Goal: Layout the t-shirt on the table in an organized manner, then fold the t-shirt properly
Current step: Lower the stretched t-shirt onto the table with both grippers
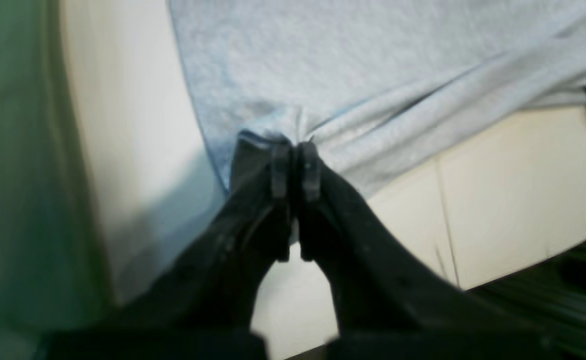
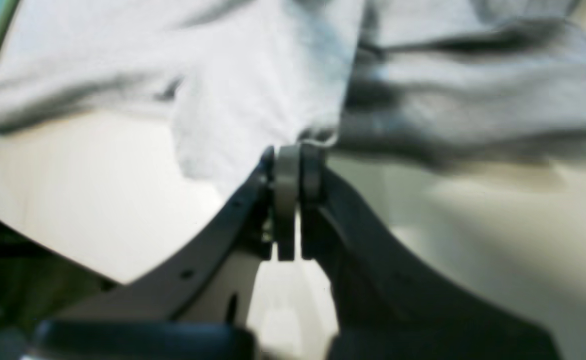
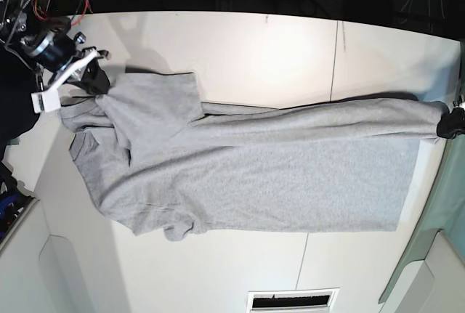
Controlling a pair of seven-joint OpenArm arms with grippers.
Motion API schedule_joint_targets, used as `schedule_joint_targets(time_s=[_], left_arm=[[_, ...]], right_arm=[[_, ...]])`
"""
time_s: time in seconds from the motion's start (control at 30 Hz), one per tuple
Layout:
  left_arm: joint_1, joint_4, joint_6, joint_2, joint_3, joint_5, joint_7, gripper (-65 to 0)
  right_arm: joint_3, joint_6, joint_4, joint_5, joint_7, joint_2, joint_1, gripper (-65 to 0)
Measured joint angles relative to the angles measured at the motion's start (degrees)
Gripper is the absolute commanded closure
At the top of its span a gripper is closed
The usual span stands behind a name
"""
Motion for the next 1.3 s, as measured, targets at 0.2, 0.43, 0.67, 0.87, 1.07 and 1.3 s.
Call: schedule_joint_targets(time_s=[0.2, 0.43, 0.67, 0.87, 1.07, 1.3], left_arm=[[2.03, 8.98, -0.17, -0.02, -2.64, 0.33, -2.82, 0.0], [-2.54, 6.99, -0.17, 0.00, 4.46, 15.82, -16.65, 0.0], [-14.86, -6.19, -0.28, 0.68, 19.28, 28.35, -25.86, 0.0], [-21.88, -19.04, 0.61, 2.40, 23.67, 35.10, -31.17, 0.0], [-22.43, -27.87, 5.14, 6.14, 24.04, 36.87, -35.67, -28.4], [-22.47, -28.81, 10.97, 4.09, 21.88, 31.23, -29.05, -31.6]], right_arm=[[3.45, 0.17, 3.48, 1.99, 2.97, 0.33, -2.29, 0.0], [3.56, 0.98, -0.04, -1.49, 3.72, 0.33, 4.98, 0.0], [3.61, 1.01, -15.72, -6.01, 6.34, 0.35, 16.55, 0.0], [3.63, 1.11, -22.38, -8.96, 7.34, 0.15, 22.84, 0.0], [3.69, 1.05, -24.24, -9.94, 6.51, 0.17, 21.99, -15.6], [4.31, 0.59, -24.22, -9.64, 4.24, 0.15, 22.14, -25.7]])
